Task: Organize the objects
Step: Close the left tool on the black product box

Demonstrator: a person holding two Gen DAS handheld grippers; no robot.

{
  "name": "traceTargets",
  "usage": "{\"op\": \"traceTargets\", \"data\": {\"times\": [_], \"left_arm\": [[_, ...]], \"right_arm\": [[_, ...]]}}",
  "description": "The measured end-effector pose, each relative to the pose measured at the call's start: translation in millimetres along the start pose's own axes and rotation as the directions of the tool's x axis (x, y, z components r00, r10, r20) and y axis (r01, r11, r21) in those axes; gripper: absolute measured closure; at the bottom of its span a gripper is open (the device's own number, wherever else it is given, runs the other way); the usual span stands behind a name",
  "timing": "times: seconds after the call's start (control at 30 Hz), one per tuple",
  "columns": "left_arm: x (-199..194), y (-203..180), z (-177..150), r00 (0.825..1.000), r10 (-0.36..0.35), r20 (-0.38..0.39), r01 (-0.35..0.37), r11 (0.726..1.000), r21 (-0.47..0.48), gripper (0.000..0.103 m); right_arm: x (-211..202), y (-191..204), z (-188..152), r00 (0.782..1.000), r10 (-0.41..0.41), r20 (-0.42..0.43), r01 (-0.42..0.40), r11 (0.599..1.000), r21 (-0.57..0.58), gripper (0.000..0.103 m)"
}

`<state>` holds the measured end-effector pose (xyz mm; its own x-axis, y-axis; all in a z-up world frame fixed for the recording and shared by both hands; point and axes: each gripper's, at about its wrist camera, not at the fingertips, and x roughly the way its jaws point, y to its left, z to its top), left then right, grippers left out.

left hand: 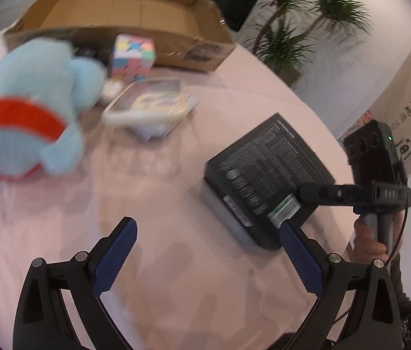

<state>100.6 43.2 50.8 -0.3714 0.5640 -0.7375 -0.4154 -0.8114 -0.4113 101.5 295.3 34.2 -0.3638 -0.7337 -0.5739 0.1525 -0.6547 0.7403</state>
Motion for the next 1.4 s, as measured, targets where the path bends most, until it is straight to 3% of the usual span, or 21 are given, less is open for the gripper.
{"op": "traceTargets", "data": {"times": [0.07, 0.1, 0.2, 0.3, 0.4, 0.53, 0.7, 0.87, 1.03, 1.2, 1.3, 1.4], "left_arm": [[-2, 2, -8, 1.0, 0.012, -0.024, -0.012, 1.0, -0.023, 0.004], [-3, 3, -10, 1.0, 0.013, -0.028, -0.014, 1.0, -0.028, 0.004], [-3, -6, -11, 1.0, -0.016, -0.026, 0.015, 0.999, -0.035, 0.004], [2, -26, -7, 0.999, -0.045, -0.021, 0.046, 0.998, 0.032, 0.004], [8, -47, -7, 1.0, -0.017, 0.006, 0.016, 0.993, 0.114, 0.004], [19, -46, 1, 1.0, -0.016, 0.008, 0.015, 0.992, 0.127, 0.004], [27, -62, -4, 1.0, 0.023, -0.005, -0.021, 0.976, 0.215, 0.004], [43, -79, -10, 0.998, 0.06, -0.029, -0.048, 0.947, 0.318, 0.005], [51, -77, -14, 0.996, 0.056, -0.069, -0.028, 0.933, 0.358, 0.025], [40, -72, -14, 0.996, 0.06, -0.064, -0.025, 0.892, 0.451, 0.036], [35, -68, -17, 0.996, 0.062, -0.069, -0.024, 0.888, 0.46, 0.042], [29, -60, -20, 0.995, 0.063, -0.077, -0.02, 0.886, 0.463, 0.042]], "right_arm": [[-2, 6, -5, 0.989, -0.142, 0.028, 0.143, 0.988, -0.06, 0.032], [-6, 7, -8, 0.981, -0.187, 0.051, 0.191, 0.978, -0.088, 0.032], [-21, 13, -14, 0.974, -0.21, 0.084, 0.222, 0.96, -0.168, 0.028], [-31, 20, -21, 0.96, -0.269, 0.083, 0.281, 0.904, -0.323, 0.025], [-24, 26, -26, 0.962, -0.27, 0.05, 0.26, 0.838, -0.479, 0.025], [-10, 32, -30, 0.948, -0.313, 0.063, 0.281, 0.723, -0.631, 0.025], [0, 30, -20, 0.951, -0.305, 0.061, 0.257, 0.662, -0.704, 0.025], [5, 30, -21, 0.961, -0.27, 0.053, 0.222, 0.651, -0.726, 0.027], [14, 29, -23, 0.951, -0.302, 0.062, 0.246, 0.624, -0.741, 0.035], [19, 36, -22, 0.947, -0.319, 0.045, 0.233, 0.582, -0.779, 0.046], [23, 39, -22, 0.947, -0.318, 0.044, 0.232, 0.585, -0.777, 0.049], [25, 43, -22, 0.957, -0.288, 0.034, 0.212, 0.614, -0.76, 0.047]]}}
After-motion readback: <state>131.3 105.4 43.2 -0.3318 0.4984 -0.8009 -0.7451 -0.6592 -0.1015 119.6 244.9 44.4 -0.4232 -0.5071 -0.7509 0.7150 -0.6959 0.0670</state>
